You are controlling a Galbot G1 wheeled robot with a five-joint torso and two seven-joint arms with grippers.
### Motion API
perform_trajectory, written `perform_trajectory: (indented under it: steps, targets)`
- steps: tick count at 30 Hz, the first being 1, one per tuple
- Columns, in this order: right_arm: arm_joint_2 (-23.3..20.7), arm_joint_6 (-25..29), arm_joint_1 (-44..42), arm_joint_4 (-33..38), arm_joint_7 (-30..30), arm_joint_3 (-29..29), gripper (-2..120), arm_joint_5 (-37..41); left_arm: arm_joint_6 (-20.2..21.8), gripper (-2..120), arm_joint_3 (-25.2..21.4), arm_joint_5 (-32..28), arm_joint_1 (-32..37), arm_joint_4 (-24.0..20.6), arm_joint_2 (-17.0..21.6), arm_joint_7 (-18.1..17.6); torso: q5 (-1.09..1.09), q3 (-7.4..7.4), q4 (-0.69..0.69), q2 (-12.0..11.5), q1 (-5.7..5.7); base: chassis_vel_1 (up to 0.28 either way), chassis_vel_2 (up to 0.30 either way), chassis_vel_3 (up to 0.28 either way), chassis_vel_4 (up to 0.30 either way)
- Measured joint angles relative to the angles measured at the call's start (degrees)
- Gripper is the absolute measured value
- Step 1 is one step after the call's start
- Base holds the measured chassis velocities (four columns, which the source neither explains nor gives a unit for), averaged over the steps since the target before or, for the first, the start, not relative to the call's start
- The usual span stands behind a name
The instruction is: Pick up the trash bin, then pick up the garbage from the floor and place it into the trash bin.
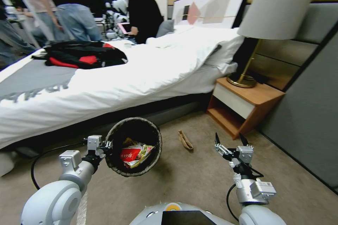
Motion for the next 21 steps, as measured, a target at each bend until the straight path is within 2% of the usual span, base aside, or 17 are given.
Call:
perform_trajectory:
  steps: [16, 21]
  targets:
    - [-2.43, -6.20, 4.13, -0.16, 0.58, -0.92, 100, 3.07, 0.00, 0, -0.40, 0.32, 1.08, 0.00, -0.91, -0.33, 0.00, 0.00, -0.02, 0.00, 0.00, 0.012, 0.011, 0.012, 0.012]
    - [-4.00, -9.88, 7.16, -2.13, 1.09, -0.83, 100, 7.13, 0.00, 0, -0.69, 0.52, 1.24, 0.00, -1.02, -0.34, 0.00, 0.00, -0.01, 0.00, 0.00, 0.000, 0.000, 0.000, 0.000]
